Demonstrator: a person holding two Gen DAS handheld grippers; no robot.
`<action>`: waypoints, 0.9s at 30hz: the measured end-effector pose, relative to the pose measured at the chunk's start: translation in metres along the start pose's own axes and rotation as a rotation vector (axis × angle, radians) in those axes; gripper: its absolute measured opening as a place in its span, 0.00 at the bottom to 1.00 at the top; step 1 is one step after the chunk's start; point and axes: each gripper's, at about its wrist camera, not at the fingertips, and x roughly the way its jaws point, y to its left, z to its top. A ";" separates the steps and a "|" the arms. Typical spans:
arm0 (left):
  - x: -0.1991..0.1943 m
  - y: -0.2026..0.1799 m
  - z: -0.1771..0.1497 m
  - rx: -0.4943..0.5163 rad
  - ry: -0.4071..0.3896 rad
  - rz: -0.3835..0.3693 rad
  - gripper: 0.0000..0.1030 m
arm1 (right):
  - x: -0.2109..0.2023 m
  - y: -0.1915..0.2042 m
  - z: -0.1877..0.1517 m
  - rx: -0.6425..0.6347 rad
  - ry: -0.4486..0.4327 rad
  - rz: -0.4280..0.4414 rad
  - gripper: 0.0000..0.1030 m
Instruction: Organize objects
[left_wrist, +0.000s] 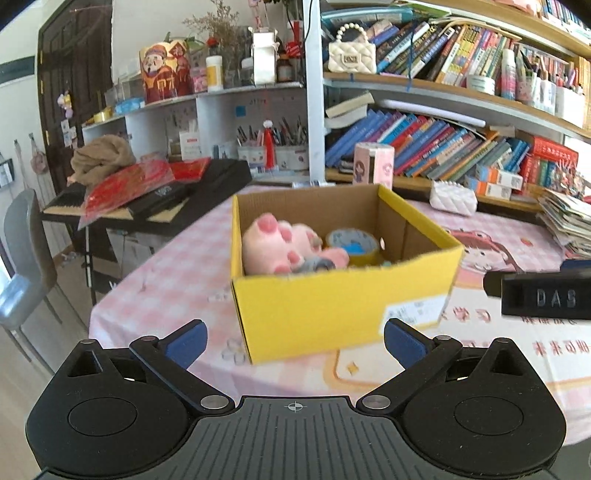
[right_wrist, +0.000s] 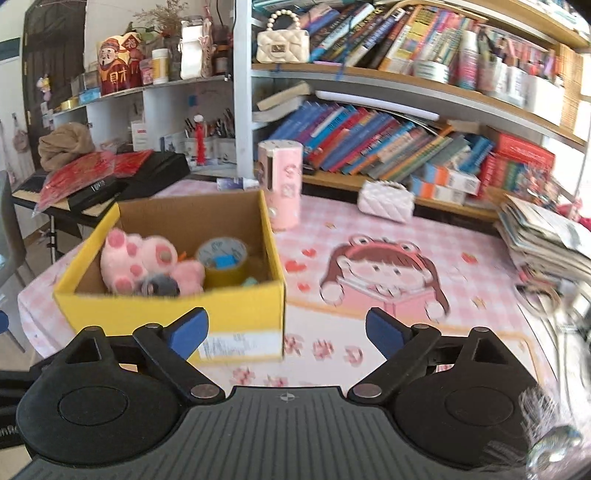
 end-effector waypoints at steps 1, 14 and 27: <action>-0.002 0.000 -0.003 -0.003 0.007 -0.006 1.00 | -0.005 0.000 -0.007 -0.001 0.006 -0.008 0.92; -0.013 -0.024 -0.017 0.026 0.054 -0.036 1.00 | -0.041 -0.010 -0.058 0.058 0.067 -0.156 1.00; -0.017 -0.057 -0.020 0.099 0.063 -0.025 1.00 | -0.052 -0.035 -0.070 0.133 0.085 -0.201 1.00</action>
